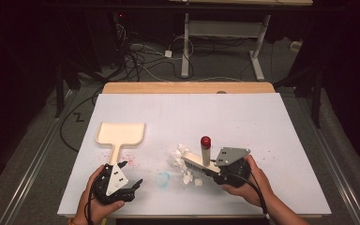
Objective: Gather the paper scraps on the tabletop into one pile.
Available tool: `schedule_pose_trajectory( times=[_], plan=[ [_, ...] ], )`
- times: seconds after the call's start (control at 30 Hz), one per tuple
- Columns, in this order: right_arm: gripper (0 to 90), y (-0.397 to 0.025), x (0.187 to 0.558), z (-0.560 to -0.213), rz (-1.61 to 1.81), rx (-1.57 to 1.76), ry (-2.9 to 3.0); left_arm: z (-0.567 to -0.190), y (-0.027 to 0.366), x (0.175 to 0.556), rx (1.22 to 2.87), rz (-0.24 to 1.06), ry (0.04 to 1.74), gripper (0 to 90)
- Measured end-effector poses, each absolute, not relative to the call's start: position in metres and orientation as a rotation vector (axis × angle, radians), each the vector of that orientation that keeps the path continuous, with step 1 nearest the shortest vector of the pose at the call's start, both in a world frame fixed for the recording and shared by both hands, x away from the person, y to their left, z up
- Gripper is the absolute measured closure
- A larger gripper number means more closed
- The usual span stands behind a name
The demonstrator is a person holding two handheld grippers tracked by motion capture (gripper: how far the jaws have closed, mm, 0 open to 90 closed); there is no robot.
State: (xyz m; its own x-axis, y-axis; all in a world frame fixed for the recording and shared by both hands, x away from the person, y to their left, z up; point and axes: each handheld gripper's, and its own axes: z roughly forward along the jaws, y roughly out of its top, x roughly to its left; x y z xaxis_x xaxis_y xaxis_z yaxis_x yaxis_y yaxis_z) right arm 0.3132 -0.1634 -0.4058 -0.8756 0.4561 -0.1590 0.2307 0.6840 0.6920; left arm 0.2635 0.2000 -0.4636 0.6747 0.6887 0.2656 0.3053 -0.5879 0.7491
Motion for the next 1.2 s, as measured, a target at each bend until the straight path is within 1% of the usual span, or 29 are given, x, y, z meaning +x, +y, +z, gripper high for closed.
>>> schedule_pose_trajectory(
  times=[0.2, 0.33, 0.47, 0.57, 0.67, 0.8, 0.9, 1.2],
  plan=[
    [67.8, -0.18, 0.316, -0.389, 1.109, 0.553, 2.543, -0.464, 0.2, 0.262, 2.202, 0.719, 0.764, 21.4],
    [67.7, -0.192, 0.308, -0.382, 1.188, 0.53, 2.56, -0.463, 0.199, 0.262, 2.202, 0.725, 0.764, 21.4],
    [67.7, -0.193, 0.299, -0.384, 1.216, 0.463, 2.606, -0.463, 0.199, 0.263, 2.202, 0.727, 0.768, 21.4],
    [67.7, -0.192, 0.291, -0.392, 1.235, 0.354, 2.692, -0.462, 0.199, 0.263, 2.198, 0.727, 0.769, 21.4],
    [67.7, -0.19, 0.291, -0.401, 1.22, 0.264, 2.743, -0.462, 0.2, 0.264, 2.192, 0.729, 0.777, 21.4],
    [67.7, -0.184, 0.295, -0.41, 1.2, 0.219, 2.788, -0.462, 0.201, 0.265, 2.187, 0.728, 0.782, 21.4],
    [67.7, -0.171, 0.305, -0.423, 1.19, 0.183, 2.799, -0.461, 0.201, 0.265, 2.19, 0.73, 0.776, 21.4],
    [67.6, -0.156, 0.334, -0.429, 1.208, 0.171, 2.725, -0.462, 0.203, 0.265, 2.188, 0.726, 0.78, 21.4]
  ],
)
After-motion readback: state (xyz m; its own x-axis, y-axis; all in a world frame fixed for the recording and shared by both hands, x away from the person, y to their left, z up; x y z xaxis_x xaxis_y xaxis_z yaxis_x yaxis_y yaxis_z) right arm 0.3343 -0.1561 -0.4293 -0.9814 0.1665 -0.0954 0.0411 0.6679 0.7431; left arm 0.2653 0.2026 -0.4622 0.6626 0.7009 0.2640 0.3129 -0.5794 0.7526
